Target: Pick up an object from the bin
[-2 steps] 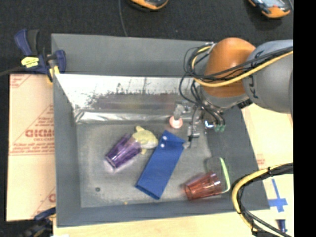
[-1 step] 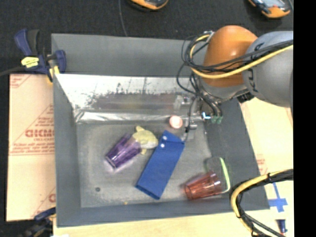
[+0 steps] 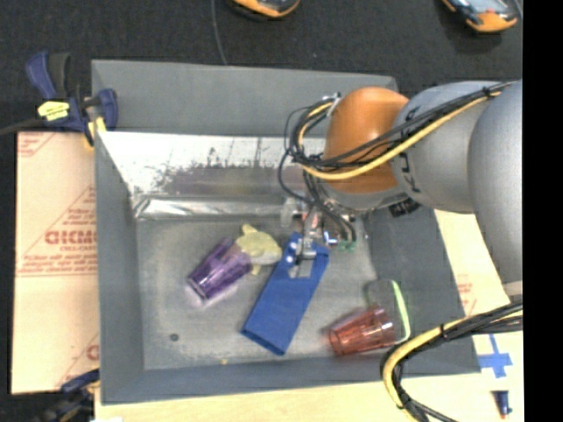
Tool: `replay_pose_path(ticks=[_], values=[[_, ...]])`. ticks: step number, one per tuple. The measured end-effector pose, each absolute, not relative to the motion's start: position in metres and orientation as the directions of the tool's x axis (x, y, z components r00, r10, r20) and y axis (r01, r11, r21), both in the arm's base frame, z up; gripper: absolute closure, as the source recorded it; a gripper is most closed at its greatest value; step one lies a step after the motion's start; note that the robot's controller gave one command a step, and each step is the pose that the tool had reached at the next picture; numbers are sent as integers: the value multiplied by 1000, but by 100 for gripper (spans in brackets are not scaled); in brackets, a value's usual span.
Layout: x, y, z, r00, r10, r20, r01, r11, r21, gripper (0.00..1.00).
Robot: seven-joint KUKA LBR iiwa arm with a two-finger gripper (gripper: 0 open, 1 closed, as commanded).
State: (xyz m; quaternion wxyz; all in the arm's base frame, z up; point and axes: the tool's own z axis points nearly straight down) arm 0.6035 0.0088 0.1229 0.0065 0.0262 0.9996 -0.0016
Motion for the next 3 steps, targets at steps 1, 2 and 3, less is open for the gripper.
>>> replay_pose_path(ticks=[1,2,3], values=[[599,56,129,-994,110,-29,110,994,1,0],[546,110,76,-984,176,-20,176,984,0,0],[531,128,63,-989,143,-30,143,990,0,0]])
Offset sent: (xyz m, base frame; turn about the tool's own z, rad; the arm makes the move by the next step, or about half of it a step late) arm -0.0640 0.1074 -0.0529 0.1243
